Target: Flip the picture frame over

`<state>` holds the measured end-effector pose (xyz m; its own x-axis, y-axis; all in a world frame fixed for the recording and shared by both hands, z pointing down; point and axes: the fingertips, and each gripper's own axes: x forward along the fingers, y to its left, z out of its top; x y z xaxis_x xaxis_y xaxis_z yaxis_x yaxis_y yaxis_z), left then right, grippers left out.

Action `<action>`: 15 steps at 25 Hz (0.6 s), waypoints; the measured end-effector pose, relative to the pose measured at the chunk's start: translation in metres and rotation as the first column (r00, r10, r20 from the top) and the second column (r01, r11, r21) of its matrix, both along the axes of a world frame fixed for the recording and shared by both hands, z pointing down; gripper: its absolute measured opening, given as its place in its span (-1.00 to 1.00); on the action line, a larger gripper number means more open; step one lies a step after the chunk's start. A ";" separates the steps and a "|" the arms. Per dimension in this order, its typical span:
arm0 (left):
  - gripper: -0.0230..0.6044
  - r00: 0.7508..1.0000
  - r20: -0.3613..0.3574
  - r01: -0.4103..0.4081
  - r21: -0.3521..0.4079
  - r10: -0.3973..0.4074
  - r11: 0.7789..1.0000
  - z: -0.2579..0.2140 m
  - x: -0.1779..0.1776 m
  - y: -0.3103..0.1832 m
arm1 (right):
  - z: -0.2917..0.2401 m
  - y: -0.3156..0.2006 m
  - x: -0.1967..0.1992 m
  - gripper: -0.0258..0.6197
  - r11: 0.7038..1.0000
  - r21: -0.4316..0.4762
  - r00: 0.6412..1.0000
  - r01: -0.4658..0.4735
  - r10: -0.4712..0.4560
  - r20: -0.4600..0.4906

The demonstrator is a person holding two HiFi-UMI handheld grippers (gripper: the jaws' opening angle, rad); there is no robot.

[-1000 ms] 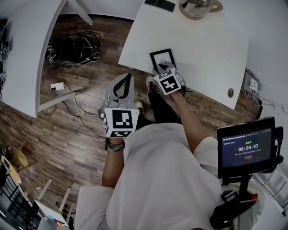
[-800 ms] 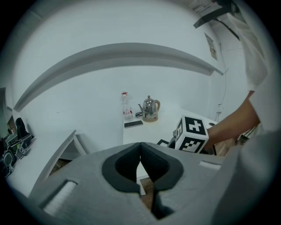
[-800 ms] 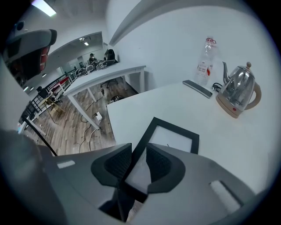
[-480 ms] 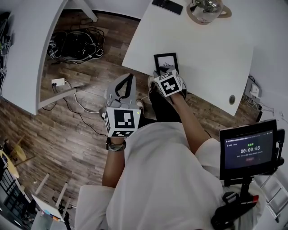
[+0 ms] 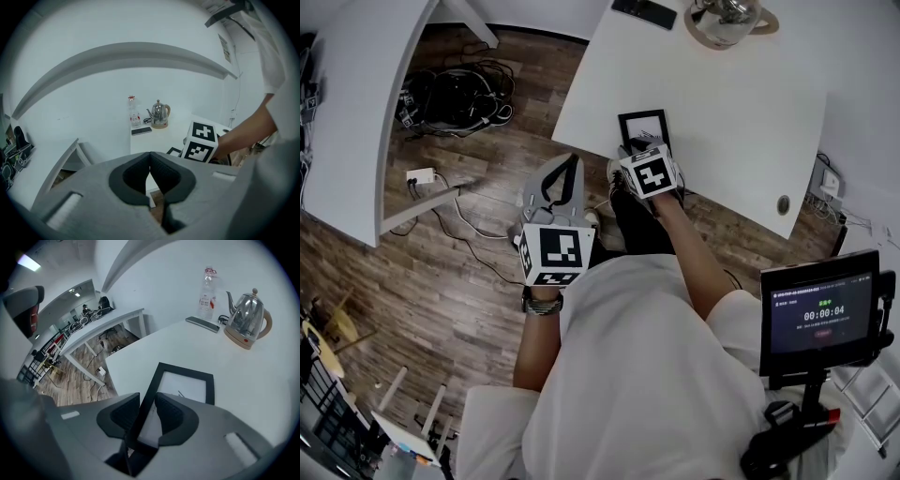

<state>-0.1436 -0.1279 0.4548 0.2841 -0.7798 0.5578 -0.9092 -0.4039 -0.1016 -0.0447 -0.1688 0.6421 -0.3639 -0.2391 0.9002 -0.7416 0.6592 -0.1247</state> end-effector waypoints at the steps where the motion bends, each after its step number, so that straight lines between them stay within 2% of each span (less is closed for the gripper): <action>1: -0.91 1.000 0.002 -0.001 -0.001 0.001 1.000 0.000 0.000 0.000 | 0.000 0.000 0.000 -0.54 1.000 -0.004 1.000 -0.023 0.023 0.007; 3: -0.91 1.000 0.006 -0.002 -0.002 0.002 1.000 0.001 0.001 0.000 | 0.000 -0.001 0.000 -0.49 0.999 -0.005 0.999 -0.052 0.052 0.010; 5: -0.91 1.000 0.008 -0.002 0.000 0.002 1.000 0.002 0.000 0.000 | 0.000 -0.002 0.000 -0.50 0.999 0.009 0.999 -0.037 0.037 -0.010; 8: -0.91 1.000 0.008 -0.004 -0.003 0.004 1.000 0.004 0.000 -0.001 | 0.002 -0.003 0.000 -0.58 1.000 0.009 1.000 -0.014 0.015 -0.024; 15: -0.91 1.000 0.002 -0.014 0.001 0.014 1.000 0.004 0.003 -0.004 | 0.001 -0.003 0.001 -0.67 0.999 -0.008 0.999 -0.035 0.035 0.003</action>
